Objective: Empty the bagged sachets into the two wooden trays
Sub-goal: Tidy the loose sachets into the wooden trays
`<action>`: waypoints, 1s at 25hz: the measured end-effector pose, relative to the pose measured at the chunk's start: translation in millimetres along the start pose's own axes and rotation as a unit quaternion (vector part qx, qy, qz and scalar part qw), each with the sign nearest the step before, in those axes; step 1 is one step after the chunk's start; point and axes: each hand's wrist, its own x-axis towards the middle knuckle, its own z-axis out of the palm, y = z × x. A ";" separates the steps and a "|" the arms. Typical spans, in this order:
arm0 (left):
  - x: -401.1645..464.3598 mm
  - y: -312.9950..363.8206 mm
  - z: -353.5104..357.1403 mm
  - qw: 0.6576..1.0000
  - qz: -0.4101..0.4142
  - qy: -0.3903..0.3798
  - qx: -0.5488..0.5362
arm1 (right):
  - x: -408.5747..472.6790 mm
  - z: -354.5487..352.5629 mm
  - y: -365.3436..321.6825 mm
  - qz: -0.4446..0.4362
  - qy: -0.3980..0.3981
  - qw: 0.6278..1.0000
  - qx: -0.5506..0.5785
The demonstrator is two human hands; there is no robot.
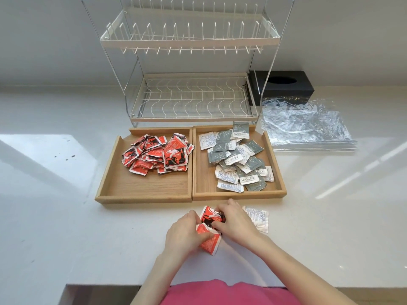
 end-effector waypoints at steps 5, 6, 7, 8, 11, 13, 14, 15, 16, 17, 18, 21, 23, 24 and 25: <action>2.7 -13.1 -15.5 0.992 0.052 -0.016 -0.112 | -0.3 -12.2 3.0 0.003 -0.008 0.986 0.169; 2.0 -16.6 -20.4 0.988 0.058 -0.007 -0.144 | -1.0 -16.7 3.1 0.002 -0.013 0.979 0.203; 0.9 -19.5 -26.0 0.984 0.064 0.006 -0.169 | -0.8 -19.6 3.2 0.001 -0.015 0.974 0.225; 0.2 -22.5 -32.1 0.979 0.069 0.021 -0.188 | -0.9 -24.6 0.2 -0.004 -0.015 0.970 0.244; 3.8 -29.1 -52.9 0.965 0.064 0.103 -0.234 | 7.9 -36.4 -15.3 -0.005 -0.005 0.957 0.290; 10.2 -32.9 -69.6 0.955 0.049 0.166 -0.242 | 22.8 -42.4 -27.8 -0.008 0.021 0.964 0.265; 14.0 -34.2 -77.2 0.951 0.044 0.190 -0.241 | 30.1 -44.9 -35.5 -0.015 0.029 0.969 0.244; 18.3 -35.5 -84.1 0.947 0.040 0.208 -0.243 | 37.6 -46.0 -42.9 -0.027 0.034 0.974 0.224; 22.4 -36.8 -89.7 0.942 0.035 0.224 -0.247 | 44.9 -46.0 -50.5 -0.040 0.038 0.977 0.208; 25.7 -38.6 -93.6 0.937 0.027 0.239 -0.252 | 52.0 -44.9 -57.6 -0.056 0.043 0.980 0.186; 28.7 -40.7 -96.5 0.932 0.017 0.254 -0.260 | 58.5 -44.7 -65.4 -0.070 0.047 0.983 0.161; 33.1 -46.8 -98.8 0.920 -0.002 0.273 -0.280 | 75.1 -40.6 -82.9 -0.102 0.029 0.987 0.123; 33.9 -49.4 -97.1 0.921 -0.002 0.267 -0.283 | 80.3 -37.0 -89.0 -0.113 0.008 0.990 0.083; 33.7 -49.8 -96.2 0.923 -0.003 0.266 -0.278 | 81.2 -34.7 -90.4 -0.119 0.005 0.992 0.053; 34.5 -50.1 -95.7 0.926 -0.006 0.267 -0.269 | 81.5 -32.5 -89.9 -0.127 0.009 0.991 0.028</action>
